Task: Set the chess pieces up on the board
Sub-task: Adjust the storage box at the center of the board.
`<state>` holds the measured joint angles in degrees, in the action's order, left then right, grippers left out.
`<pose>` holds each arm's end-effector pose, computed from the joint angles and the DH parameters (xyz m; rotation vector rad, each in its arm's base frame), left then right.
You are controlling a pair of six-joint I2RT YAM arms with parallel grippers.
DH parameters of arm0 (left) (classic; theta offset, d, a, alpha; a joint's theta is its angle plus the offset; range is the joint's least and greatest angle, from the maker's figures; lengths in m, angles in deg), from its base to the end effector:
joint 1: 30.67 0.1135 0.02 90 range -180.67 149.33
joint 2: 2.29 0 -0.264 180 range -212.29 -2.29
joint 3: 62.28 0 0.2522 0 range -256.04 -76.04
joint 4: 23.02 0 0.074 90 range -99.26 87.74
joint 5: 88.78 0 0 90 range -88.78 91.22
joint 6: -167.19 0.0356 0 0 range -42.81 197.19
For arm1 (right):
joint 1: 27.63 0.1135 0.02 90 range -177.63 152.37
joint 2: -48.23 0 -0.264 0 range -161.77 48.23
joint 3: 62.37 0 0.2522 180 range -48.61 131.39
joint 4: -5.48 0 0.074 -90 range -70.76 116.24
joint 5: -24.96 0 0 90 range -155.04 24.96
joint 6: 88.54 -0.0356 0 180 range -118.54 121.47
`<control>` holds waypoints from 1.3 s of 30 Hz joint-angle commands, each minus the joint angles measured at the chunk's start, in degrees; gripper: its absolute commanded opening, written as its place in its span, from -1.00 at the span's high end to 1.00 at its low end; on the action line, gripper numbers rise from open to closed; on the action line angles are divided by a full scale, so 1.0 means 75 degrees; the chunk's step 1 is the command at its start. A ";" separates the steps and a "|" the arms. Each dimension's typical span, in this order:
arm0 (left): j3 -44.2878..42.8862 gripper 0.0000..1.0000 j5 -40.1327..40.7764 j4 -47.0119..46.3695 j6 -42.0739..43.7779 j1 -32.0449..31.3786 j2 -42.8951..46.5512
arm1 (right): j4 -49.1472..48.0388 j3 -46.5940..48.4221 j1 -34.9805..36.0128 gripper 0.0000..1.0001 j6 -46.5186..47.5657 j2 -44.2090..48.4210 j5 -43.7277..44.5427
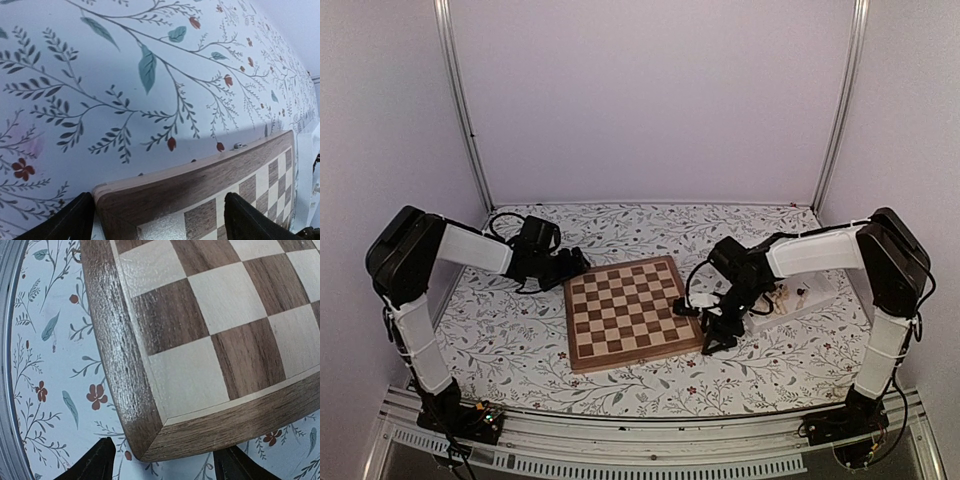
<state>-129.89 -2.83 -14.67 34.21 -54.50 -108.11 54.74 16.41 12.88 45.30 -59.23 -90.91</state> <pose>0.3333 -0.1499 0.1320 -0.3775 2.4473 -0.6161 0.2504 0.2344 0.1406 -1.9651 2.0661 0.6457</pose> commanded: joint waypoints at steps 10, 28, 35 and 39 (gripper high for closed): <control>-0.1725 -0.80 -0.0802 0.0160 0.0311 -0.0764 -0.1120 | 0.0843 -0.0246 0.0105 -0.42 0.0118 0.0801 0.0160; -0.2959 -0.57 0.0722 0.2626 0.4750 -0.1820 0.1898 | 0.0337 0.0111 -0.3834 -0.12 -0.1032 0.3225 -0.0120; -0.1529 -0.54 0.0378 0.1332 0.5537 -0.1932 0.2214 | -0.0373 -0.0703 -0.4593 0.04 -0.1388 0.3040 0.1134; -0.1651 -0.56 0.0454 0.1658 0.5587 -0.1920 0.2145 | -0.0221 -0.0698 -0.4610 0.10 -0.1572 0.2509 0.1329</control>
<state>-141.04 0.45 -0.83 72.98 -69.06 -92.40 54.63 11.58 -21.72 36.03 -37.26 -84.39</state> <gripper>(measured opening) 0.775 0.464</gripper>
